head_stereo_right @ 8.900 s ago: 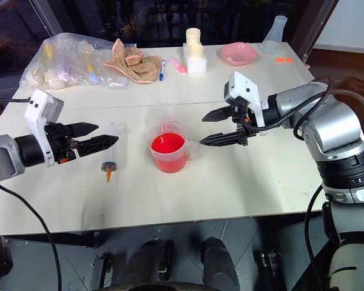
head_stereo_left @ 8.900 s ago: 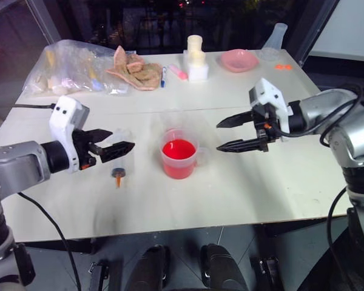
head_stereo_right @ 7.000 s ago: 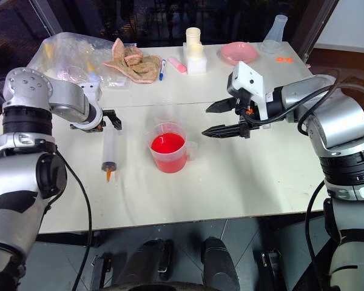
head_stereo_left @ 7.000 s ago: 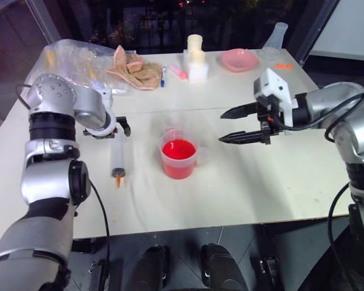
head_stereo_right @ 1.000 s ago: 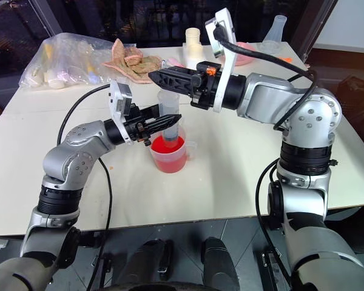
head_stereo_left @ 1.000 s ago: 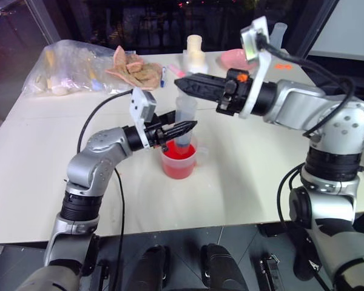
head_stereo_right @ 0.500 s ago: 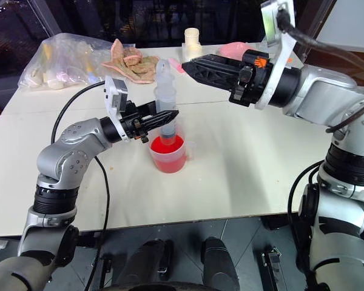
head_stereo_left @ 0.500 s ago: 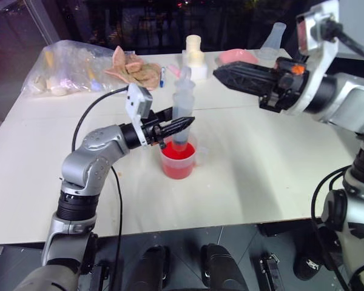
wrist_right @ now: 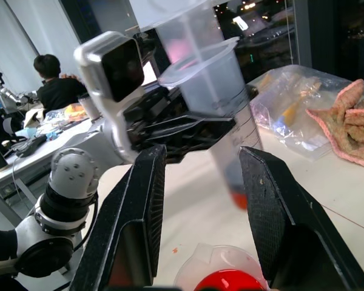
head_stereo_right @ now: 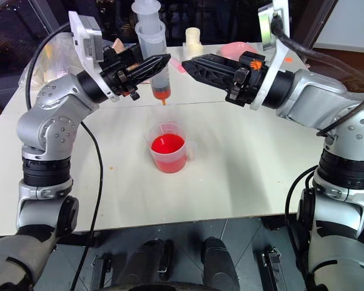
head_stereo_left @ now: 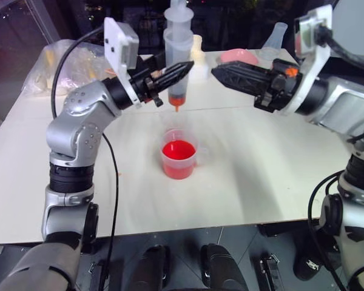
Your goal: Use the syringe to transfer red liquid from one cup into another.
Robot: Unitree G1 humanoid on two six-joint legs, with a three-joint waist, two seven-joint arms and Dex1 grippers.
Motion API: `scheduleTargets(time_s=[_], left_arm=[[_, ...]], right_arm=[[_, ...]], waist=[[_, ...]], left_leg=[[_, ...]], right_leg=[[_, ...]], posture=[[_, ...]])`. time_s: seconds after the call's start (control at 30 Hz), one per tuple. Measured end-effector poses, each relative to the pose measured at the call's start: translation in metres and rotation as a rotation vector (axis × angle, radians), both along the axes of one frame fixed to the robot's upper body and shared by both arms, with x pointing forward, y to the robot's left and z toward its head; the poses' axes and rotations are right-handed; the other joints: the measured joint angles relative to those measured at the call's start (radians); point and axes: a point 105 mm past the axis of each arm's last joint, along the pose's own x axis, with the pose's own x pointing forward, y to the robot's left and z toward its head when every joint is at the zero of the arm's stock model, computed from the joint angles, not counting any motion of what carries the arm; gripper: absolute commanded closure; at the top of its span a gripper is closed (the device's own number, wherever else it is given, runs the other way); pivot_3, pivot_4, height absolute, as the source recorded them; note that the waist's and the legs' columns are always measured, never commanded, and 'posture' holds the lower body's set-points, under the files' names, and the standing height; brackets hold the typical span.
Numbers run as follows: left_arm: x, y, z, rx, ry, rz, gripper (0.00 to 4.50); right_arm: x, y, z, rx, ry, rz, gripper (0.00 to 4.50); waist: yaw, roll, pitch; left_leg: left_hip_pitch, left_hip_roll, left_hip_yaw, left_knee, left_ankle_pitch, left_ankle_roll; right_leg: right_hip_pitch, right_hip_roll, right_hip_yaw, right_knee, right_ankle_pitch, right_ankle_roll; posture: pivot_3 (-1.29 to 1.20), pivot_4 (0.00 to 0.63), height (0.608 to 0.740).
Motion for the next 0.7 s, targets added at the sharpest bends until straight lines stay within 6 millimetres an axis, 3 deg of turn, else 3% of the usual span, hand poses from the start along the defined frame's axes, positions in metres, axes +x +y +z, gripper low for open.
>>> scheduleTargets(time_s=[0.27,0.47,0.7], left_arm=[[0.033,0.001,-0.04,-0.042,0.047,0.108,3.0],[0.046,-0.003,-0.061,-0.047,0.07,0.142,3.0],[0.046,-0.005,-0.062,-0.041,0.052,0.147,3.0]], right_arm=[[0.002,0.009,-0.002,-0.009,-0.023,0.022,2.58],[0.008,0.031,0.011,-0.028,-0.082,0.022,2.58],[0.031,0.051,0.006,-0.039,-0.035,-0.014,2.58]], waist=[[0.001,0.0,0.0],[-0.003,0.0,0.0],[-0.002,0.0,0.0]], left_leg=[[-0.001,0.0,0.0,0.0,0.0,0.0],[-0.001,0.0,0.0,0.0,0.0,0.0],[-0.001,0.0,0.0,0.0,0.0,0.0]], right_leg=[[0.0,0.0,0.0,-0.001,0.0,0.0],[-0.001,0.0,0.0,0.0,0.0,0.0],[-0.002,0.0,0.0,0.0,0.0,0.0]], posture=[[0.0,0.15,0.74],[0.0,0.15,0.74],[0.0,0.15,0.74]])
